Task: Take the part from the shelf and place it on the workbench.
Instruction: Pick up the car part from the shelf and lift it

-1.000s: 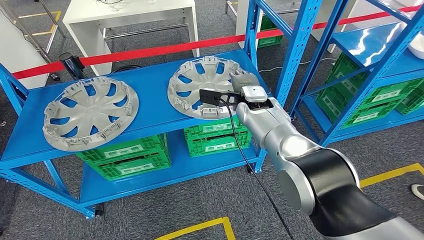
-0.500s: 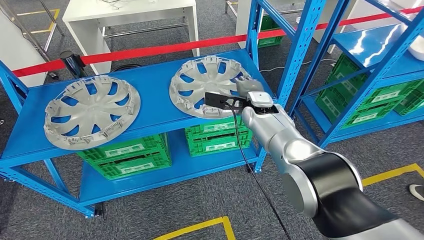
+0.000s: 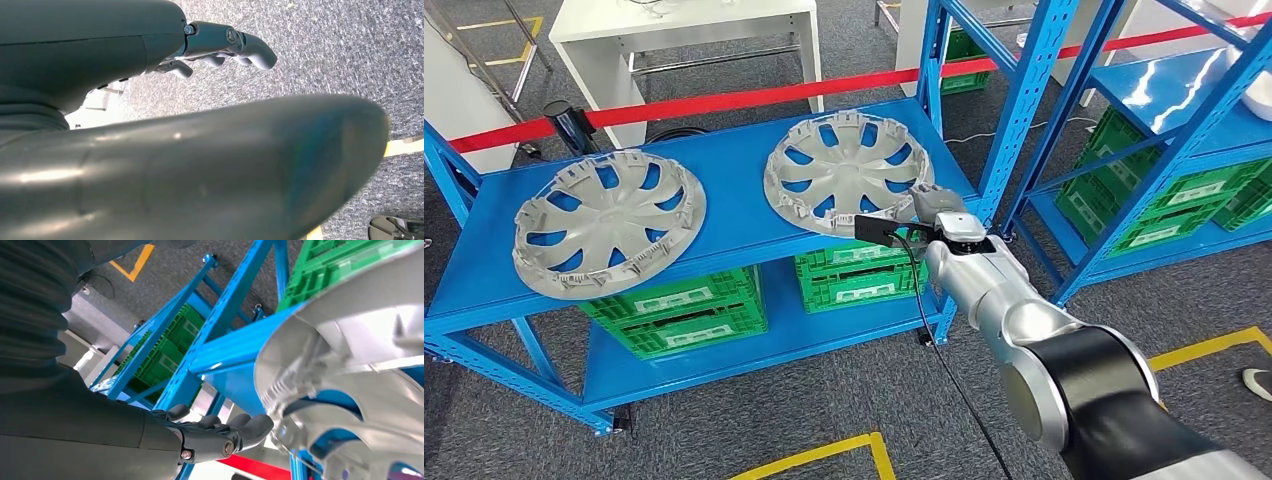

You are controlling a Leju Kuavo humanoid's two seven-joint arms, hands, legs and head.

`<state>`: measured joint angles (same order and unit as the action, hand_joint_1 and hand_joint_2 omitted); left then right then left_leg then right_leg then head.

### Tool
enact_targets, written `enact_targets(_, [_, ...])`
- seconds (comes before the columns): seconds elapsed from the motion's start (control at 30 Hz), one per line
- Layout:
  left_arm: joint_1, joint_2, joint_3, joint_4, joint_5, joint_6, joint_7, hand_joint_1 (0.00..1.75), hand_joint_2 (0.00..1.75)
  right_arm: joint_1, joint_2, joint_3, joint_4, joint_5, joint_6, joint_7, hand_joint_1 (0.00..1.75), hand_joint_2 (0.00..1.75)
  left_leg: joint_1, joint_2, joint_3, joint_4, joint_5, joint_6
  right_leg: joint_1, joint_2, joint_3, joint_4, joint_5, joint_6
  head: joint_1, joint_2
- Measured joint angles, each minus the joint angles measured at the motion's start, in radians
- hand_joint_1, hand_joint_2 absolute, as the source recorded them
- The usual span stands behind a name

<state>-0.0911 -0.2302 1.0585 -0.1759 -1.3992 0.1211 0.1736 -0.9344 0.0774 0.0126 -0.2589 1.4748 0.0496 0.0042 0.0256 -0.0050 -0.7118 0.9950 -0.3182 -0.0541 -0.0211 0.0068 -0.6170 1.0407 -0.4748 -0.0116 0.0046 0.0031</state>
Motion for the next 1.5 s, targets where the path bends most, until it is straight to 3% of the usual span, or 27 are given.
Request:
enact_targets(0.6, [-0.001,0.006,-0.023,0.0,-0.001,-0.008,0.003,0.0,0.0,-0.008,-0.039,0.0,0.005,0.024,0.103,0.002,0.0,1.75,-0.002,0.0,-0.002,0.002,0.0,0.001,0.0,0.0,0.0,0.0,0.0,0.003,0.0,0.0])
enact_targets(1.5, [0.0,0.006,-0.023,0.0,-0.005,-0.016,0.0,0.0,0.0,-0.052,-0.051,0.0,0.005,0.041,0.111,0.053,0.0,1.75,-0.003,-0.002,-0.004,0.004,0.0,0.004,0.0,0.0,-0.001,0.0,0.001,0.006,0.0,0.0])
